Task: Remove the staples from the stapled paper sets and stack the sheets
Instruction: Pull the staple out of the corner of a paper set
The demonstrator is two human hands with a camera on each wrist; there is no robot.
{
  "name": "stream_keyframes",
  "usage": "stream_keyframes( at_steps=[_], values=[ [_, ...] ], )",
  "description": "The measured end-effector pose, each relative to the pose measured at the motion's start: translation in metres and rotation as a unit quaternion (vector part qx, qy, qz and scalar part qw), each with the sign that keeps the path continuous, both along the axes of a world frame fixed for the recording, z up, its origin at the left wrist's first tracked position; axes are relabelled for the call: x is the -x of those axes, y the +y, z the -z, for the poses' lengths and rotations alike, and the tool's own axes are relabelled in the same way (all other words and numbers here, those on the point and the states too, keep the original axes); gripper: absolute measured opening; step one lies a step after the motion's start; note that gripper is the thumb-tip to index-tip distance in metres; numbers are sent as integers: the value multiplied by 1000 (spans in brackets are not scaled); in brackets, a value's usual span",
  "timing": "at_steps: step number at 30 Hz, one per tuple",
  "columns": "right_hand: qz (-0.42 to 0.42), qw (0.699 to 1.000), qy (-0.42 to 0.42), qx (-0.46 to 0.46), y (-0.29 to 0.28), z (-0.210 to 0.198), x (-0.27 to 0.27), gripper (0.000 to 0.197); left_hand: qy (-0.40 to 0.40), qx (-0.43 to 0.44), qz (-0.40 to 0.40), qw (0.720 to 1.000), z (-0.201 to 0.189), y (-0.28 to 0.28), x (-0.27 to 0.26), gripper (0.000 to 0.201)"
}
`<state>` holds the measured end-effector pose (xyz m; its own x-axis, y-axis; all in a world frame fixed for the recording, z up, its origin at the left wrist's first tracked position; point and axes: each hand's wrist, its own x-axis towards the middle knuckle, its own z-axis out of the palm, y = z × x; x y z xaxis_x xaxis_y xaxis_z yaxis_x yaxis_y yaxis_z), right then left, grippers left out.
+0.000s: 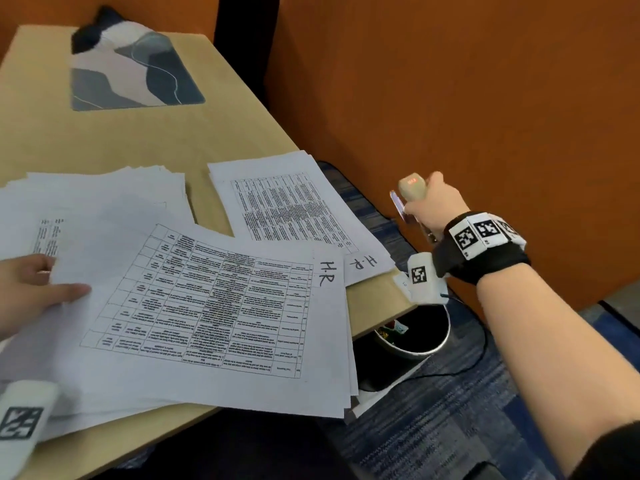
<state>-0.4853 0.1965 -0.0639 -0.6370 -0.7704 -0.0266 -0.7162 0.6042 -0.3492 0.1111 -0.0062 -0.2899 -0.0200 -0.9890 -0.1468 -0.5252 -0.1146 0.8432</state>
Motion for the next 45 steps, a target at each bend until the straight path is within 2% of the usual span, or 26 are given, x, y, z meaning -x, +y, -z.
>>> stream_keyframes(
  at_steps=[1, 3, 5, 9, 14, 15, 18, 21, 23, 26, 29, 36, 39, 43, 45],
  values=[
    [-62, 998, 24, 11, -14, -10, -16, 45, -8, -16, 14, 1000, -53, 42, 34, 51],
    [-180, 981, 67, 0, -44, -17, -50, 40, -38, -24, -10, 999, -134, 112, 99, 39],
    [-271, 957, 92, -33, -72, -12, -83, 37, -53, 11, -8, 998, -170, 141, 129, 42],
    [-356, 912, 158, -126, -107, 13, -131, 45, -76, 34, 2, 997, -179, 152, 139, 45],
    [-360, 906, 124, -182, -119, 26, -143, 47, -85, 70, 9, 994, -187, 162, 143, 51],
    [-360, 909, 119, -174, -119, 23, -145, 46, -84, 76, 8, 994, -187, 163, 143, 51],
    [-374, 919, 48, -119, -110, 7, -163, 62, -75, 85, 19, 993, -189, 168, 145, 53],
    [-461, 886, -40, -37, -94, -6, -200, 65, -78, 111, 38, 990, -192, 169, 146, 62],
    [-479, 875, -67, 3, -87, -4, -219, 55, -72, 124, 50, 988, -195, 170, 148, 72],
    [-441, 884, -109, 109, -86, 3, -227, 19, -61, 134, 77, 986, -200, 174, 148, 82],
    [-424, 871, -181, 168, -85, 8, -224, 36, -63, 153, 101, 981, -198, 175, 145, 77],
    [-436, 828, -301, 186, -79, 19, -226, 34, -47, 126, 95, 986, -202, 173, 145, 39],
    [-450, 810, -345, 149, -82, 20, -228, 31, -32, 130, 83, 988, -205, 174, 147, 33],
    [-433, 831, -330, 112, -84, 16, -236, 43, -12, 144, 68, 987, -204, 175, 147, 33],
    [-407, 847, -317, 130, -84, 15, -240, 32, -10, 153, 60, 986, -203, 175, 147, 34]
  ],
)
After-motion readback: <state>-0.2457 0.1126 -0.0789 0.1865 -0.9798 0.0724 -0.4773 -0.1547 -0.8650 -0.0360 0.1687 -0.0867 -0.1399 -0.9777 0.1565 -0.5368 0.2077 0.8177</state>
